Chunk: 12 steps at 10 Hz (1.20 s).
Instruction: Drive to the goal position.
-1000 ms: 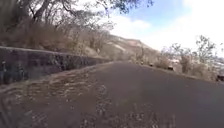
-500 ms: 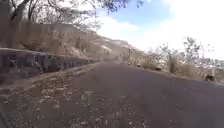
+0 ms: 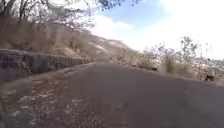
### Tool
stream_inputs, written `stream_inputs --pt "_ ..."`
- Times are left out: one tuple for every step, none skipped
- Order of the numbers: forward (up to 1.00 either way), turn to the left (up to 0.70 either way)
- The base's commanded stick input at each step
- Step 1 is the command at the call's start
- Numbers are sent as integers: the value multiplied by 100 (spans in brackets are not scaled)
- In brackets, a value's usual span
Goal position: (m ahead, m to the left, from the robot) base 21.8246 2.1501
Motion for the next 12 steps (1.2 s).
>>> stream_inputs --pt "70 0" --pt "70 0" --pt "70 0" --pt "70 0" --pt "70 0" --pt "70 0" --pt "70 0" --pt "70 0" --pt "70 0" --pt "70 0" --pt "70 0" --pt "70 0"
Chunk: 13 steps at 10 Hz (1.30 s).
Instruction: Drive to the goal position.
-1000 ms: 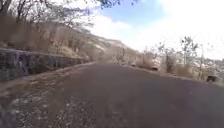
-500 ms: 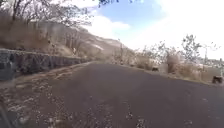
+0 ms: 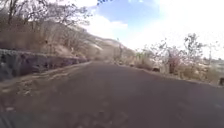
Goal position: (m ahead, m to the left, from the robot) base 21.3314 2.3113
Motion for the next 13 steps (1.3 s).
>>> stream_inputs --pt "70 0" --pt "70 0" --pt "70 0" --pt "70 0" --pt "70 0" --pt "70 0" --pt "70 0" --pt "70 0" --pt "70 0" --pt "70 0" --pt "70 0" --pt "70 0" --pt "70 0"
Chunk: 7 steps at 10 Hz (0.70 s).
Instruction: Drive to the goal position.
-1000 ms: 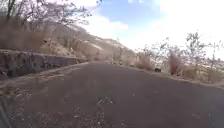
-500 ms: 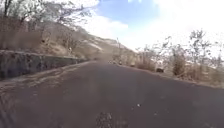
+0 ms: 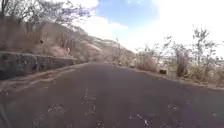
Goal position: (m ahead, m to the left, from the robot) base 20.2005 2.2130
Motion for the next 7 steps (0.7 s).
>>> stream_inputs --pt "70 0" --pt "70 0" --pt "70 0" --pt "70 0" --pt "70 0" --pt "70 0" --pt "70 0"
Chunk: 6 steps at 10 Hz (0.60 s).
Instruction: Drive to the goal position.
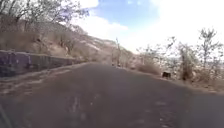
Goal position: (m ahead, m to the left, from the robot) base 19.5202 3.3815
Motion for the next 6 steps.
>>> stream_inputs --pt "70 0" --pt "70 0" --pt "70 14" --pt "70 27" --pt "70 0" --pt "70 0"
